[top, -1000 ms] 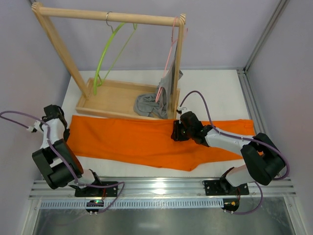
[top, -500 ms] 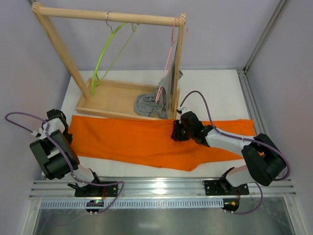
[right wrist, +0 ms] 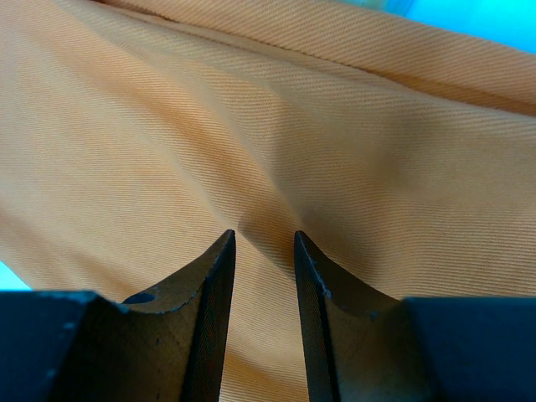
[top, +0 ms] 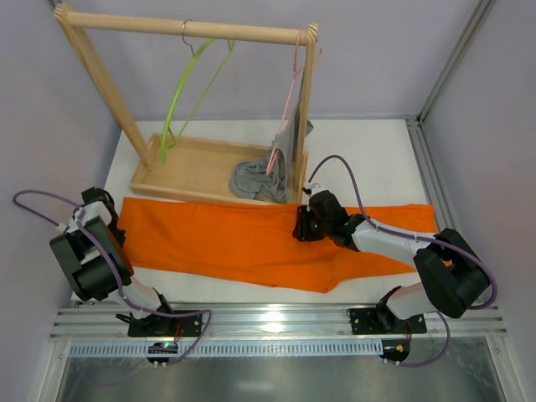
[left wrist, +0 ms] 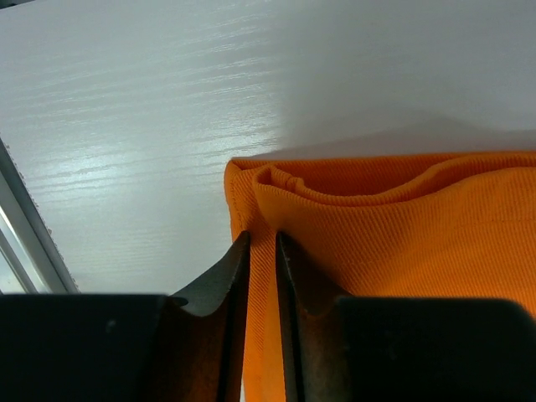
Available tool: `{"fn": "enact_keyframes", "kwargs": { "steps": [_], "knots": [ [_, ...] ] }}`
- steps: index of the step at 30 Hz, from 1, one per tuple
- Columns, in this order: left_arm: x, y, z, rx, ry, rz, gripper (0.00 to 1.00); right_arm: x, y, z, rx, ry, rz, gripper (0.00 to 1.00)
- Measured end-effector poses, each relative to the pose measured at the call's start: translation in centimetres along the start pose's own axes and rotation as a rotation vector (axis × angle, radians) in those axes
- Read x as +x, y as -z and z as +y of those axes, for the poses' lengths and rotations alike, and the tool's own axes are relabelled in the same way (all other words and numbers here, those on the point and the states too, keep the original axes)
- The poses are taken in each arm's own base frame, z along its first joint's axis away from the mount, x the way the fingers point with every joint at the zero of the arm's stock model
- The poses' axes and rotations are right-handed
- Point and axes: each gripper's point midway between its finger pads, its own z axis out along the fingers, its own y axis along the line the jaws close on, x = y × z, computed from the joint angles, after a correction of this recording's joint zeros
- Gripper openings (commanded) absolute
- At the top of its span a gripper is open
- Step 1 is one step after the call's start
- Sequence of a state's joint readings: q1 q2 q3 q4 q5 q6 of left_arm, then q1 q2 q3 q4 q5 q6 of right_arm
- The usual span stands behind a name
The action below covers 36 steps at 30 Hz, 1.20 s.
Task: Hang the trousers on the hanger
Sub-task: Fold the trousers
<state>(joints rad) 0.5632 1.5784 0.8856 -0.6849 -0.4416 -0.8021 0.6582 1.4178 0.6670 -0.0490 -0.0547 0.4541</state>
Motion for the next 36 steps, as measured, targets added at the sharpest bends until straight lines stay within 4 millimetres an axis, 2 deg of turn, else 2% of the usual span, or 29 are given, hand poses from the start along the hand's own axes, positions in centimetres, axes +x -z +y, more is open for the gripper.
{"fn": "enact_keyframes", "kwargs": {
  "steps": [6,18,36],
  "knots": [
    [0.0,-0.2,-0.1,0.000,-0.007,0.002,0.16,0.1,0.0,-0.1,0.001,0.000,0.002,0.38],
    [-0.8,0.3,-0.5,0.015,-0.014,-0.015,0.26,0.3,0.0,-0.1,0.002,-0.001,0.005,0.38],
    [-1.4,0.0,-1.5,0.028,-0.030,-0.012,0.24,0.3,0.0,-0.2,0.003,-0.001,0.006,0.38]
  ]
}}
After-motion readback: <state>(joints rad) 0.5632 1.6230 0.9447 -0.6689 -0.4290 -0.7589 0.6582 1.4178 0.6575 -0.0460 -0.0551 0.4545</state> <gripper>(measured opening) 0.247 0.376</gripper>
